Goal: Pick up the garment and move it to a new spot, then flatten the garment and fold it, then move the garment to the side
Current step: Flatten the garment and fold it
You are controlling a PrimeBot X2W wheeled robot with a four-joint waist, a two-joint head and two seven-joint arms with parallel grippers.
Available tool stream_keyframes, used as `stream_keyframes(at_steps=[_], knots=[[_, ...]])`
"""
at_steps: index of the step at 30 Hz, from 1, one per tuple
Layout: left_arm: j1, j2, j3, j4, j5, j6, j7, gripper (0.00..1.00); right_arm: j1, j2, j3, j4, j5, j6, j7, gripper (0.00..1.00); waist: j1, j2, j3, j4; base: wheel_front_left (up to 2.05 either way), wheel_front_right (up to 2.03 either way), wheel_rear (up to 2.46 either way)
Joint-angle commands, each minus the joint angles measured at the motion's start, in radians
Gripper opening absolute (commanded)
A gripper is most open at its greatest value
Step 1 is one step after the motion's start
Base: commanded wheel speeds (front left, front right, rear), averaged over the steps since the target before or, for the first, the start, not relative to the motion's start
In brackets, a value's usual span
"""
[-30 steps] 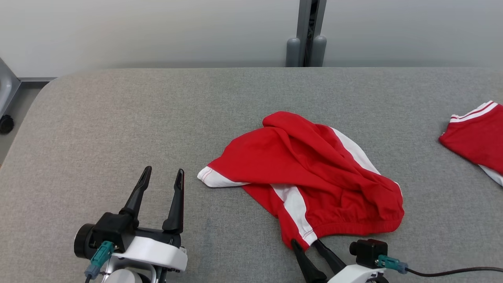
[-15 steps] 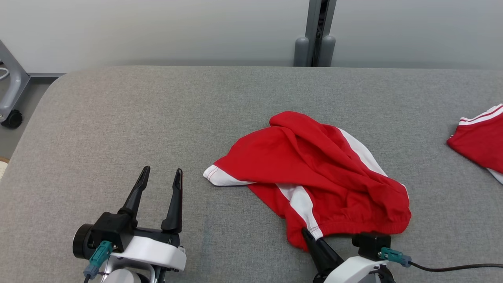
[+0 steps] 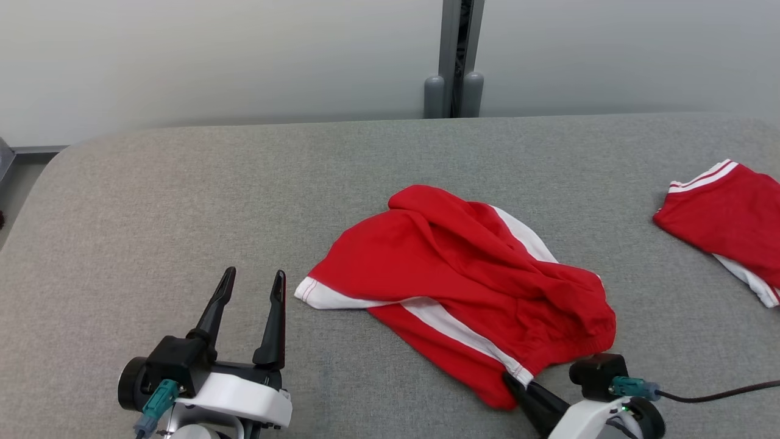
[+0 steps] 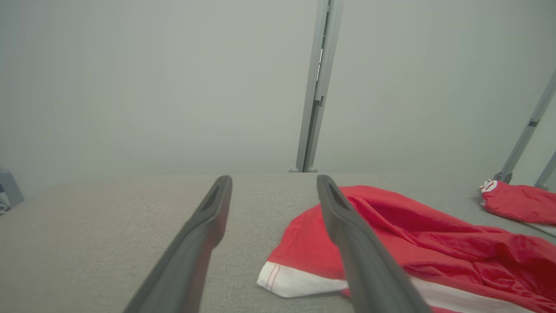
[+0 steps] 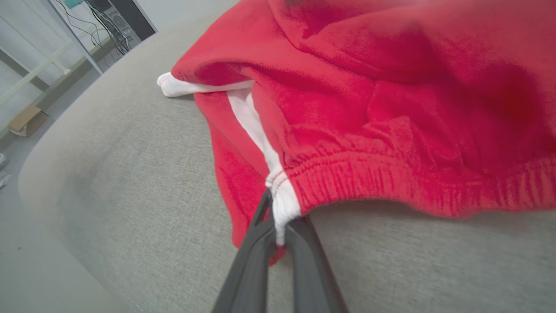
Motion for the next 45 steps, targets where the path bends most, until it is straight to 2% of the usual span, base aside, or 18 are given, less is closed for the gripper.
stream_keyframes(at_steps=[1, 7, 13, 22, 27, 31, 36, 37, 39, 45], knots=[[0.003, 0.003, -0.002, 0.001, -0.005, 0.005, -0.004, 1.00, 0.006, -0.032, 0.001, -0.017, -0.010, 0.001, 0.024, 0.00, 0.0000, 0.0000, -0.008, -0.011, 0.00, 0.00, 0.00], [0.008, 0.003, -0.017, 0.004, -0.014, 0.009, -0.004, 1.00, 0.028, -0.147, -0.062, -0.095, -0.035, 0.001, 0.165, 0.00, 0.0000, 0.0000, -0.021, -0.032, 0.00, 0.00, 0.00], [0.014, 0.003, -0.026, 0.007, -0.014, 0.011, -0.004, 1.00, 0.072, -0.184, -0.230, -0.125, -0.107, 0.001, 0.239, 0.00, 0.0000, 0.0000, -0.037, -0.045, 0.00, 0.00, 0.00], [0.018, 0.003, -0.040, 0.011, -0.016, 0.008, -0.004, 1.00, 0.151, -0.126, -0.432, -0.137, -0.281, 0.001, 0.279, 0.00, 0.0000, 0.0000, -0.047, -0.053, 0.00, 0.00, 0.00], [0.018, 0.003, -0.047, 0.014, -0.013, 0.004, -0.004, 1.00, 0.177, -0.063, -0.535, -0.116, -0.373, 0.001, 0.266, 0.00, 0.0000, 0.0000, -0.045, -0.056, 0.00, 0.00, 0.00], [0.015, 0.003, -0.049, 0.018, -0.008, 0.001, -0.004, 1.00, 0.186, -0.018, -0.539, -0.106, -0.388, 0.001, 0.263, 0.00, 0.0000, 0.0000, -0.041, -0.057, 0.00, 0.00, 0.00], [0.001, 0.003, -0.050, 0.025, -0.004, 0.000, -0.004, 1.00, 0.188, 0.006, -0.533, -0.077, -0.384, 0.001, 0.253, 0.00, 0.0000, 0.0000, -0.030, -0.056, 0.00, 0.00, 0.00], [0.000, 0.003, -0.050, 0.027, -0.003, 0.000, -0.004, 1.00, 0.188, 0.011, -0.539, -0.067, -0.383, 0.001, 0.251, 0.14, 0.0000, 0.0000, -0.028, -0.056, 0.00, 0.00, 0.00], [-0.004, 0.003, -0.050, 0.030, -0.002, -0.001, -0.004, 1.00, 0.190, 0.017, -0.547, -0.047, -0.391, 0.001, 0.248, 1.00, 0.0000, 0.0000, -0.025, -0.056, 0.00, 0.00, 0.00], [-0.005, 0.003, -0.041, 0.035, 0.001, -0.002, -0.004, 1.00, 0.176, 0.040, -0.564, -0.039, -0.383, 0.001, 0.213, 1.00, 0.0000, 0.0000, -0.022, -0.062, 0.00, 0.00, 0.00]])
